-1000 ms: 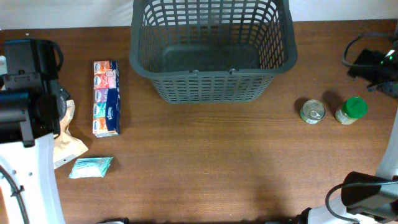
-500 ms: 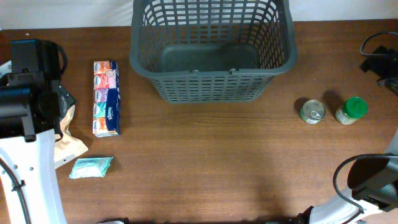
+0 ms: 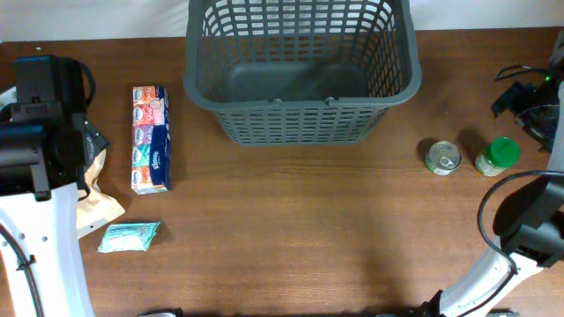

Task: Pack container
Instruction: 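Lower the right gripper over the green-capped jar, then close the right gripper around the green-capped jar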

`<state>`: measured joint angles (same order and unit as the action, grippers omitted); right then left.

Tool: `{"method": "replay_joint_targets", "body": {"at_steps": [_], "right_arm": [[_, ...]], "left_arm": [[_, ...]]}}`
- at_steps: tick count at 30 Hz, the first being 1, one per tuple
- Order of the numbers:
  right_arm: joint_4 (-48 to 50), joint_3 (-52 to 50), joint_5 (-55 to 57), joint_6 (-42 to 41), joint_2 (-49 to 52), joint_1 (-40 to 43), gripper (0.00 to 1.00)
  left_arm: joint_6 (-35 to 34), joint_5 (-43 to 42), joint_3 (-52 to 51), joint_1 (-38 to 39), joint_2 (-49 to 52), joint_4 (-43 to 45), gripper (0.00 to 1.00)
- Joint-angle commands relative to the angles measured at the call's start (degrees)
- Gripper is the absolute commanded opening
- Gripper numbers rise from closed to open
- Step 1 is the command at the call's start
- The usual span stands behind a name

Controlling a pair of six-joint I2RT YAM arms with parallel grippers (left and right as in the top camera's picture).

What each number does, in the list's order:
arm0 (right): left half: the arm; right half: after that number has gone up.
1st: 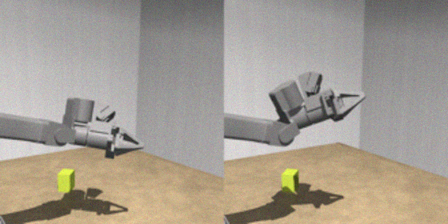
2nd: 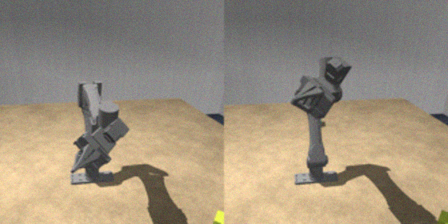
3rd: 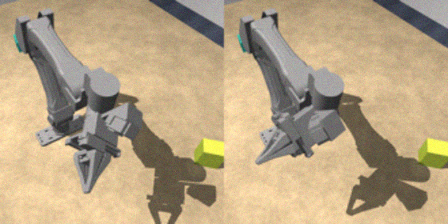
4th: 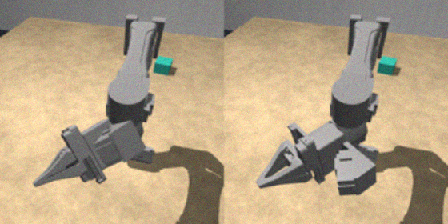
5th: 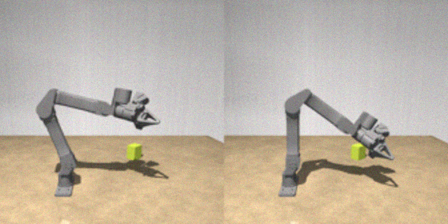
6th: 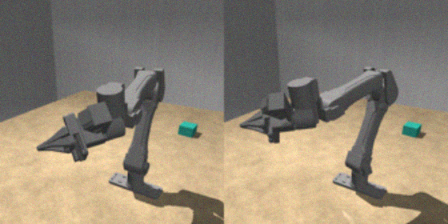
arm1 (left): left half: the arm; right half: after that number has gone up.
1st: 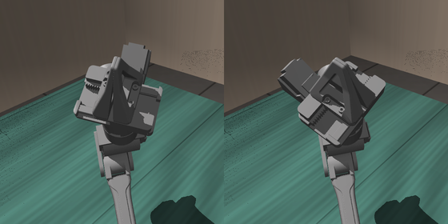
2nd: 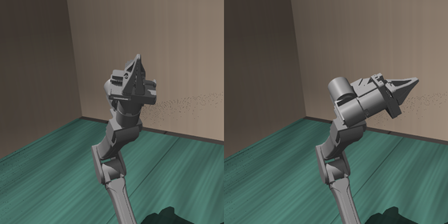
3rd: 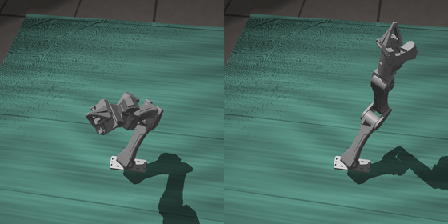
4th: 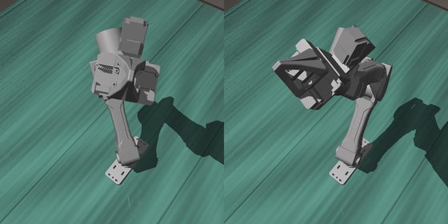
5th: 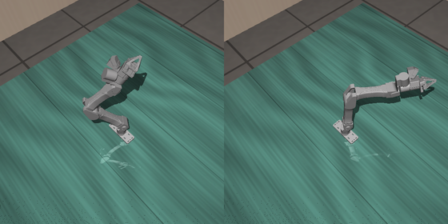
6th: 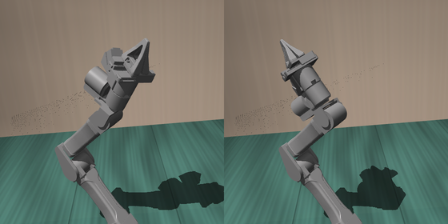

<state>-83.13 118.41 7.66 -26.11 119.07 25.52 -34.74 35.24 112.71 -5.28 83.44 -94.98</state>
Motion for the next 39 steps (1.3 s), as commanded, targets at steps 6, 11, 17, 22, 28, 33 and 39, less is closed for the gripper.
{"method": "replay_joint_targets", "body": {"at_steps": [6,11,17,22,28,33,39], "right_arm": [[-1.09,-2.01,4.74,-2.69,-0.68,0.07,0.99],[2.67,-7.15,4.81,-1.42,-0.68,0.07,0.99],[6.25,-10.27,4.61,0.57,-0.68,0.07,0.99],[8.94,-13.25,4.61,0.61,-0.66,0.07,0.99],[13.25,-15.32,-0.15,6.73,-0.68,0.07,0.99],[15.06,-17.05,-0.37,6.86,-0.66,0.63,0.99],[15.85,-17.92,-0.61,7.93,-0.61,3.21,0.99]], "left_arm": [[-0.59,-0.57,-0.15,-0.26,0.24,-0.2,1.0],[-0.57,-0.57,-0.15,-0.26,0.24,-0.24,1.0],[-0.57,-0.61,-0.15,-0.24,0.24,-0.26,1.0],[-0.57,-0.59,-0.15,-0.26,0.24,-0.04,1.0],[-0.57,-0.57,-0.15,-0.26,0.24,-0.07,1.0],[-0.57,-0.55,-0.15,-0.26,0.24,-0.24,1.0],[-0.57,-0.55,-0.15,-0.26,0.24,-0.24,1.0]]}}
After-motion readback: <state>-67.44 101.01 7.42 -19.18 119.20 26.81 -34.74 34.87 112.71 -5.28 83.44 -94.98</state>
